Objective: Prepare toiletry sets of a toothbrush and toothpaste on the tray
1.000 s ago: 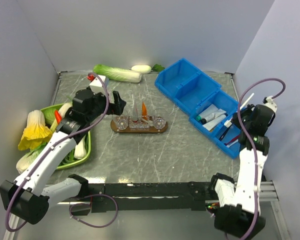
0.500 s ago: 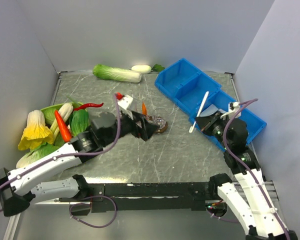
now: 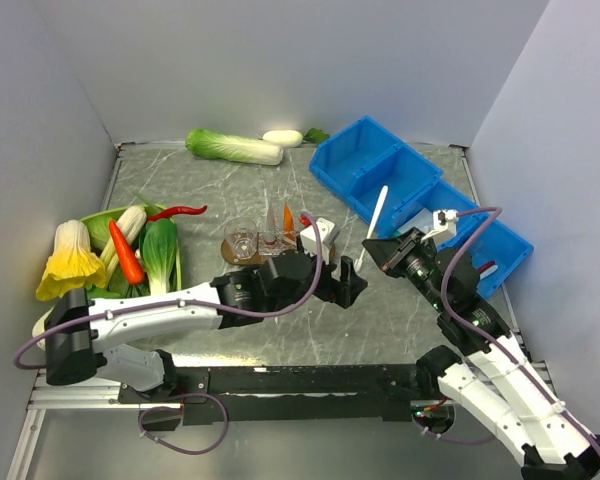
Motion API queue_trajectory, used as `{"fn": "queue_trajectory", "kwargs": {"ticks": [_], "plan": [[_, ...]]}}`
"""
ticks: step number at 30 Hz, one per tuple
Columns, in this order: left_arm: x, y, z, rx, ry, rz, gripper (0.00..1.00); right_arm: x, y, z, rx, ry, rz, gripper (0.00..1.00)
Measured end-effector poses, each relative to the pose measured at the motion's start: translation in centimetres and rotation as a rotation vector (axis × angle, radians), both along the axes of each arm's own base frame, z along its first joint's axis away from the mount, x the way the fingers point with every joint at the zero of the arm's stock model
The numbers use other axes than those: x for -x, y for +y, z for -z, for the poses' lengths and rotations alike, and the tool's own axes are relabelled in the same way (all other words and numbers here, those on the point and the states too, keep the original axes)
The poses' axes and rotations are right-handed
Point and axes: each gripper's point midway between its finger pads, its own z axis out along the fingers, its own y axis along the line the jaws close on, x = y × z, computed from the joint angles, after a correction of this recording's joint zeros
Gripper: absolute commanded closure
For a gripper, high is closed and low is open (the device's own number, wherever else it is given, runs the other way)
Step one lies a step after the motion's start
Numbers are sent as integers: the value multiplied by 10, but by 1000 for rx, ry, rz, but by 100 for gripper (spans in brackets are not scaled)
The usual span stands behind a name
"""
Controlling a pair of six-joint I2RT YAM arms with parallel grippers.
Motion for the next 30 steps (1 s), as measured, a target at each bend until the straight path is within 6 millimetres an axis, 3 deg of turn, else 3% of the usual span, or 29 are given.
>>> {"fn": "queue_trajectory", "kwargs": {"ticks": [8,16,30], "plan": [[-10,-7,-5,1,6,-73,33,5,12,5,-22,12,-22,100],[-18,-15,5,-44,21,-106,42,6,15,1,-33,0,-19,100],[-20,-22,16,-80,33,-105,83,2,13,14,-22,19,12,100]]}}
